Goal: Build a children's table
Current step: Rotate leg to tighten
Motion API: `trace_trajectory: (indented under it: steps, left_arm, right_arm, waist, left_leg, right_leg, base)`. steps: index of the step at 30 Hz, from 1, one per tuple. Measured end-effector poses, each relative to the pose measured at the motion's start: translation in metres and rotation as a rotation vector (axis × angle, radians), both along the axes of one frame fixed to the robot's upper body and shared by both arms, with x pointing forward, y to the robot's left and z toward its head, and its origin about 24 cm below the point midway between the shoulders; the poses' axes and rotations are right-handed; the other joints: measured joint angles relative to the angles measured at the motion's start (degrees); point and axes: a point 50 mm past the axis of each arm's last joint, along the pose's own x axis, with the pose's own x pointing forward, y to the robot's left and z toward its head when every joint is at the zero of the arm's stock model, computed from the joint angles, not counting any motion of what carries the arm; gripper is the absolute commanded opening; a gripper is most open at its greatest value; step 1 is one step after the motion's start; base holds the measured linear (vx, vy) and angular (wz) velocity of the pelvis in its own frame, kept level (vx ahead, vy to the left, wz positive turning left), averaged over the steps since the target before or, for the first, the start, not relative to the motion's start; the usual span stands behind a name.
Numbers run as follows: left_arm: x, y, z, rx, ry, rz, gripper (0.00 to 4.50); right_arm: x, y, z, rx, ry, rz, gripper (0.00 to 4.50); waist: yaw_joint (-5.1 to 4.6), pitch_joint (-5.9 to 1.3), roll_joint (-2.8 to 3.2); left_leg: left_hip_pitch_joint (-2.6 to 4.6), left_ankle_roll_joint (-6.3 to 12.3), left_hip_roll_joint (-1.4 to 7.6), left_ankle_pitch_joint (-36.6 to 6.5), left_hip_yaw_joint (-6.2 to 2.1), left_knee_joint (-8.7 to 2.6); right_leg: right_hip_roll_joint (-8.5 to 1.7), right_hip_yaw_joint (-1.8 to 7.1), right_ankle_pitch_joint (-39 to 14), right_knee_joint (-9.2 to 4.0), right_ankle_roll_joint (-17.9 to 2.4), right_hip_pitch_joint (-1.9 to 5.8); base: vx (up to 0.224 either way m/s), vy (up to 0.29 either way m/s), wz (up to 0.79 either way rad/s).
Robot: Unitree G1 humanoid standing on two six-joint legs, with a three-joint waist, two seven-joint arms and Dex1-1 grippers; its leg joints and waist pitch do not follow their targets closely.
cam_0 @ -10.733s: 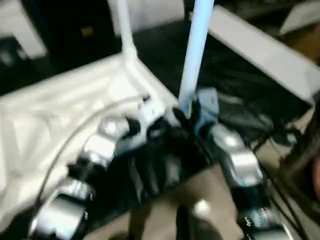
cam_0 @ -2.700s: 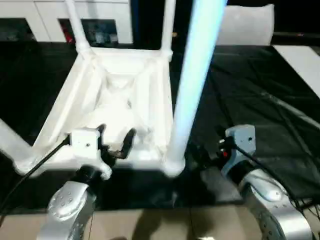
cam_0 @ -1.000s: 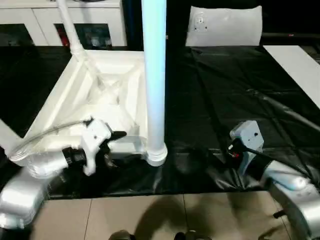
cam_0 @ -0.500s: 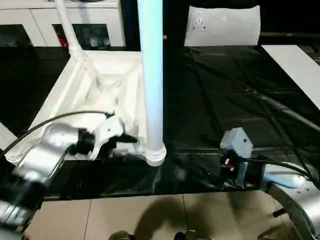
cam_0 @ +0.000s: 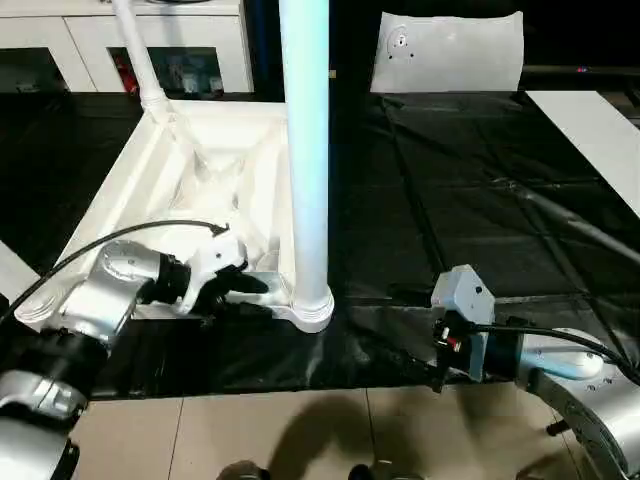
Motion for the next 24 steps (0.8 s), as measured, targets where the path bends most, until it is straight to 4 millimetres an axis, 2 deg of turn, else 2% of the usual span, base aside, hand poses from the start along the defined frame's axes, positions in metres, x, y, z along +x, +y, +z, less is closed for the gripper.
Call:
trace_trajectory:
  steps: [1,2,4,11,13,16,19,24]
  left_arm:
    - [0.000,0.001,-0.001,0.002,0.004,0.000,1.80]
    - [0.000,0.002,-0.002,0.003,0.007,0.001,1.55]
    - [0.000,0.002,-0.002,0.002,0.009,-0.008,1.50]
    - [-0.001,0.003,-0.003,0.009,0.005,-0.025,0.94]
    - [-0.001,0.003,-0.003,0.009,0.003,-0.031,0.63]
    - [-0.001,0.002,-0.002,0.007,0.002,-0.047,0.54]
    - [-0.001,-0.001,-0.003,-0.002,-0.004,-0.061,0.22]
    - [-0.002,-0.010,-0.004,-0.023,-0.019,-0.105,0.05]
  right_arm:
    - [0.000,0.000,0.000,-0.001,0.000,-0.002,4.50]
    - [0.000,0.000,-0.001,-0.004,0.000,-0.002,4.50]
    - [0.000,0.001,-0.001,-0.009,0.001,0.001,4.50]
    - [-0.001,0.002,-0.002,-0.012,0.003,0.007,4.50]
    - [-0.001,0.002,-0.002,-0.013,0.004,0.007,4.50]
    - [-0.001,0.002,-0.002,-0.013,0.004,0.008,4.50]
    - [0.000,0.003,-0.002,-0.012,0.003,0.011,4.50]
    - [0.009,0.004,0.000,-0.013,0.002,0.033,4.50]
  waist:
    - [0.03,0.00,0.00]
    - [0.09,0.00,0.00]
    - [0.28,0.00,0.00]
    - [0.76,0.00,0.00]
    - [0.79,0.00,0.00]
    - [0.84,-0.01,-0.01]
    - [0.70,-0.01,-0.01]
    - [0.28,-0.01,-0.02]
  left_leg:
    - [-0.01,0.00,0.01,0.00,0.00,0.00]
    - [0.00,0.00,0.02,0.00,0.01,0.00]
    - [0.00,0.00,0.02,0.00,0.03,0.00]
    - [0.01,-0.03,0.07,0.02,0.10,0.00]
    - [0.02,-0.04,0.09,0.01,0.13,0.00]
    - [0.02,-0.03,0.11,0.02,0.18,0.00]
    - [0.01,-0.03,0.12,0.02,0.25,0.00]
    - [0.02,-0.02,0.19,0.02,0.34,0.00]
  right_leg:
    - [0.00,0.00,0.00,0.00,0.00,-0.01]
    - [0.00,0.00,0.00,0.00,0.00,-0.01]
    - [0.00,0.00,0.00,0.01,0.00,-0.01]
    - [0.00,0.00,0.00,0.03,-0.01,-0.01]
    - [0.00,0.00,0.00,0.03,-0.01,-0.01]
    - [-0.01,0.00,0.00,0.04,-0.01,-0.01]
    - [-0.01,0.03,0.00,0.03,-0.01,-0.03]
    - [0.01,0.04,0.01,0.05,-0.01,-0.06]
  base:
    - [0.000,0.000,0.00]
    - [0.000,0.000,0.00]
    - [0.000,0.000,0.00]
    - [0.000,0.000,0.00]
    - [0.000,0.000,0.00]
    - [0.000,0.000,0.00]
    - [0.000,0.000,0.00]
    - [0.000,0.000,0.00]
